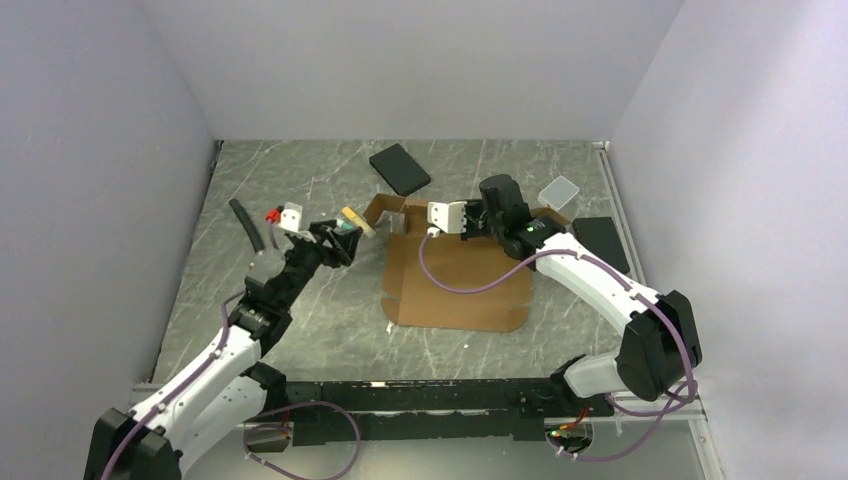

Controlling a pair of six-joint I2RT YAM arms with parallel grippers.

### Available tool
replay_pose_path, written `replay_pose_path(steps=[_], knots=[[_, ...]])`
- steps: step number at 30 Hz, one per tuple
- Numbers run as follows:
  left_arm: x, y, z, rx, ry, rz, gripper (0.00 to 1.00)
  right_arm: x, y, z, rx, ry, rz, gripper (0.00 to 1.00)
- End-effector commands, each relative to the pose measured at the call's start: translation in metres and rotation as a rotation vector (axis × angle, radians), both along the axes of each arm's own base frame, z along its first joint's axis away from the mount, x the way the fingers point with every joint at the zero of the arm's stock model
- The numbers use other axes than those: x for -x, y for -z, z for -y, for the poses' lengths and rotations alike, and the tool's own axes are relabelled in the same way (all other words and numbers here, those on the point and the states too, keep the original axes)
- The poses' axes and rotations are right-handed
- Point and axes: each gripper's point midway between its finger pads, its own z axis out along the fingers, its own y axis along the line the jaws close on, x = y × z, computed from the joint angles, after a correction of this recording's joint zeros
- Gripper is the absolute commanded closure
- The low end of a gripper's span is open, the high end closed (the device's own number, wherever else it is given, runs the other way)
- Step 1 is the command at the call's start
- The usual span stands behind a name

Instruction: Fold the paper box

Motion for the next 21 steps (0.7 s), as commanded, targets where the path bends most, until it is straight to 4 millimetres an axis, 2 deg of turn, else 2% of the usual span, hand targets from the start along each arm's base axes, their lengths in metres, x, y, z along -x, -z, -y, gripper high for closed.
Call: replay_pose_path(steps=[1,4,7,10,14,17,21], knots=[[0.005,0.035,-0.019,0.076,-0.113,-0.152,0.25,-0.007,-0.010,-0.002,-0.015,0.028,0.048,1.00],[-0.002,0.045,-0.020,0.053,-0.136,-0.174,0.23,-0.009,-0.020,-0.003,-0.037,0.036,0.057,1.00],[-0.018,0.053,-0.026,0.022,-0.178,-0.175,0.22,-0.013,-0.027,-0.003,-0.052,0.048,0.059,1.00],[-0.046,0.050,-0.040,0.026,-0.215,-0.141,0.22,-0.019,-0.029,0.002,-0.072,0.064,0.044,1.00],[-0.089,0.058,-0.054,-0.007,-0.194,-0.118,0.32,-0.030,-0.029,0.010,-0.102,0.064,0.009,0.98],[-0.119,0.058,-0.039,-0.069,-0.100,-0.063,0.33,-0.040,-0.031,0.013,-0.097,0.046,-0.011,0.98],[-0.144,0.058,-0.005,-0.101,0.082,-0.042,0.36,-0.052,-0.023,0.011,-0.058,0.014,-0.003,0.97]])
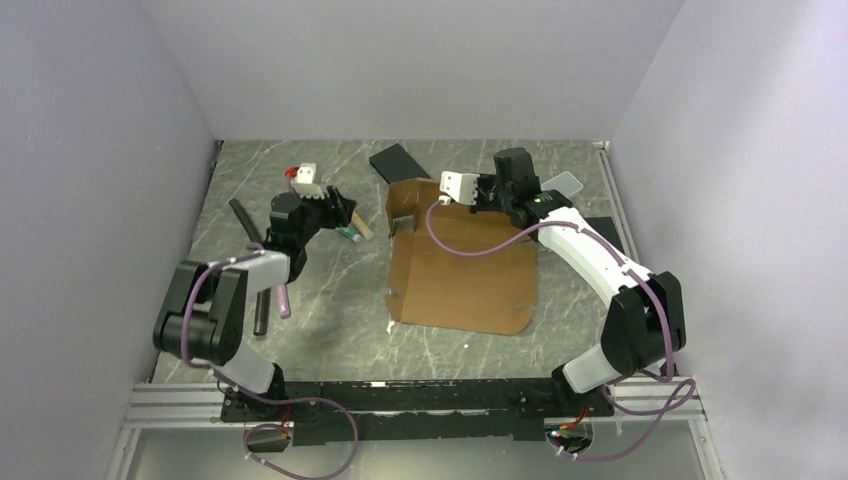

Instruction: Fold the paper box

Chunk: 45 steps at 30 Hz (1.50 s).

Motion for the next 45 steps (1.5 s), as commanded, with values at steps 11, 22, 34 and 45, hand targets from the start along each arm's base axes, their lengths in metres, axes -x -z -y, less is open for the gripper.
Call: replay_pose_path(steps=[11,22,34,45], knots=[[-0.040,-0.023,0.070,-0.029,0.419,0.212,0.35,-0.031,0.009,0.003,0.089,0.013,0.199,0.96],[-0.050,-0.021,0.082,-0.042,0.494,0.265,0.32,-0.027,0.025,0.001,0.120,0.028,0.329,0.96],[-0.056,-0.018,0.108,-0.122,0.625,0.359,0.30,-0.030,0.026,0.003,0.075,0.058,0.432,0.96],[-0.056,-0.012,0.124,-0.187,0.717,0.445,0.25,-0.031,0.028,-0.005,0.035,0.040,0.391,0.96]])
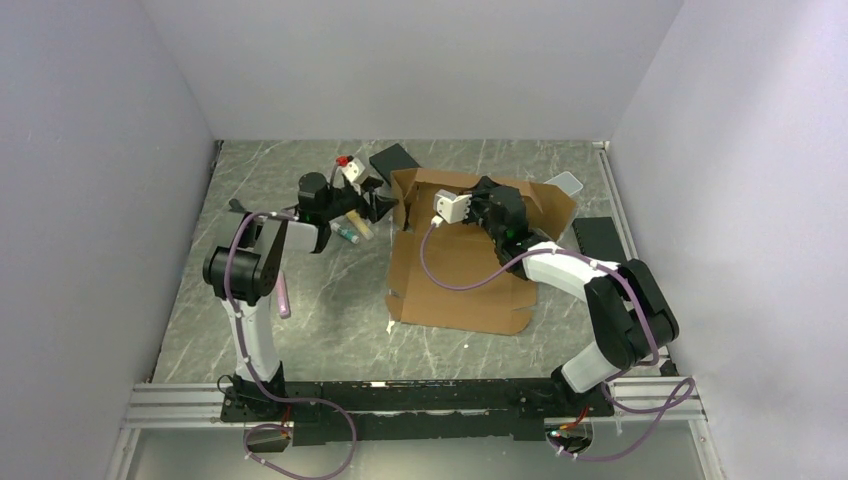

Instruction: Fold the paper box

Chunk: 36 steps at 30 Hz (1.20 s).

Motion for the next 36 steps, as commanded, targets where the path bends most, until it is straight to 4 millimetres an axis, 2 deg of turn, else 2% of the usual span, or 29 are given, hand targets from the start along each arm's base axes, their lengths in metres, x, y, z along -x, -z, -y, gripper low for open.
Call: replay_pose_path(steps=[1,8,14,20,27,33,36], knots=[[-0.007,-0.016,0.009,-0.026,0.058,0.127,0.25,0.001,0.017,-0.005,-0.020,-0.016,-0.066,0.96],[-0.008,-0.021,0.014,-0.003,0.129,0.131,0.23,-0.012,0.024,0.000,0.012,0.040,-0.059,0.97],[-0.003,-0.023,0.009,0.063,0.193,0.095,0.22,-0.013,0.028,-0.004,0.001,0.029,-0.078,0.96],[0.001,-0.022,0.014,0.104,0.274,0.062,0.21,-0.016,0.030,-0.005,-0.001,0.029,-0.096,0.96],[-0.007,-0.027,0.021,0.132,0.270,0.069,0.23,-0.017,0.030,-0.006,0.000,0.030,-0.097,0.96],[-0.012,-0.017,0.037,0.026,0.225,0.088,0.25,-0.018,0.030,-0.008,-0.011,0.030,-0.109,0.96],[-0.011,-0.025,0.041,0.038,0.225,0.103,0.28,-0.019,0.030,-0.009,-0.015,0.028,-0.113,0.96]])
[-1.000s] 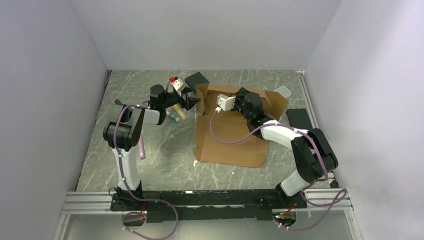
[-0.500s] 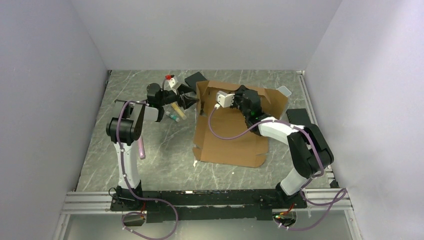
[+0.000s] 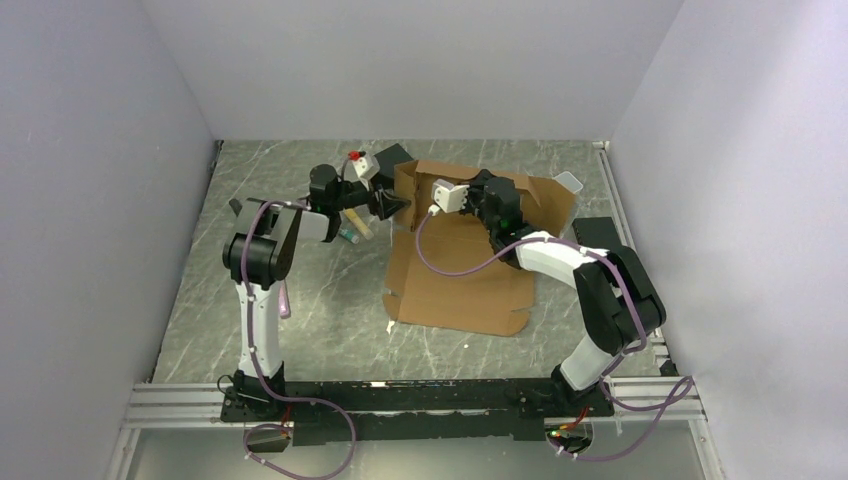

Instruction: Fold the paper box

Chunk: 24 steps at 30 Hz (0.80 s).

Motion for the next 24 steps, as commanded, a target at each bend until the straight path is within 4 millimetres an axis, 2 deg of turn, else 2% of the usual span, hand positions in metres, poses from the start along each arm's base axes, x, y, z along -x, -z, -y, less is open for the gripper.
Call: replay_pose_path(steps=[1,5,11,21,24], knots=[[-0.005,-0.035,0.010,-0.003,-0.016,0.109,0.30,0.003,0.029,-0.006,-0.017,-0.012,-0.112,0.96],[-0.002,-0.040,0.016,-0.010,-0.041,0.100,0.33,0.003,0.028,-0.007,-0.024,-0.011,-0.116,0.96],[0.011,-0.054,0.012,0.037,-0.030,0.123,0.26,0.001,0.028,-0.006,-0.028,0.003,-0.128,0.96],[0.012,-0.049,-0.002,0.078,-0.008,0.065,0.23,-0.003,0.030,-0.003,-0.040,0.035,-0.184,0.92],[0.011,-0.049,-0.002,0.093,0.003,0.050,0.21,-0.002,0.032,-0.003,-0.039,0.033,-0.199,0.88]])
